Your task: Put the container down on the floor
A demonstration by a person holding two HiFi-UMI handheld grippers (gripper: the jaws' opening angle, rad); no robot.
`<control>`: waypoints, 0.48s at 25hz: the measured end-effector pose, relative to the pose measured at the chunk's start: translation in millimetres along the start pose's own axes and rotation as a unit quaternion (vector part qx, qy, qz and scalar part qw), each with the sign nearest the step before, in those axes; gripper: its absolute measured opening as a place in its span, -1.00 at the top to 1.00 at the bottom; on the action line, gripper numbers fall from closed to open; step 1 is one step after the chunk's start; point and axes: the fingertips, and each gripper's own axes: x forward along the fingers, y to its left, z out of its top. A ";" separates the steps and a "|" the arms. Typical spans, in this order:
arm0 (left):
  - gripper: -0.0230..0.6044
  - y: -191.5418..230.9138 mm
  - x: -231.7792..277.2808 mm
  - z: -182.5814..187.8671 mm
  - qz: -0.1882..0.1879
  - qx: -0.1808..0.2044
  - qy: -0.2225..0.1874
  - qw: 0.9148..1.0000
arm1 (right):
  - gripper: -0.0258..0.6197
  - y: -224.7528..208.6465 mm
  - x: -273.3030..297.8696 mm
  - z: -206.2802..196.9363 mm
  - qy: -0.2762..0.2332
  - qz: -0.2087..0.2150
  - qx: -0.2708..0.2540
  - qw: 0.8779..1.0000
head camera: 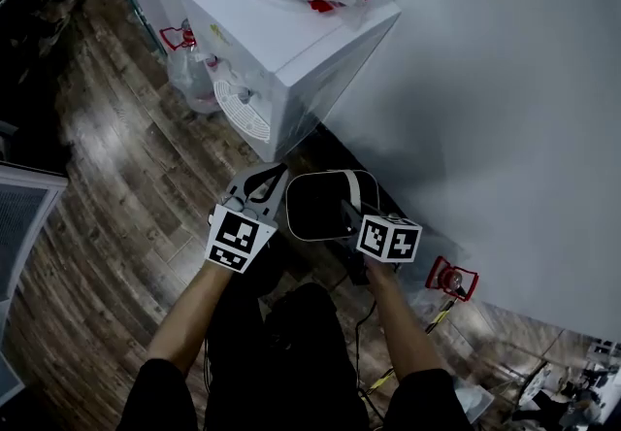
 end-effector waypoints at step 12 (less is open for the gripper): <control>0.88 5.8 31.0 -23.1 -0.045 0.020 -0.016 0.999 | 0.70 -28.3 58.0 -6.8 -0.003 0.007 -0.027 1.000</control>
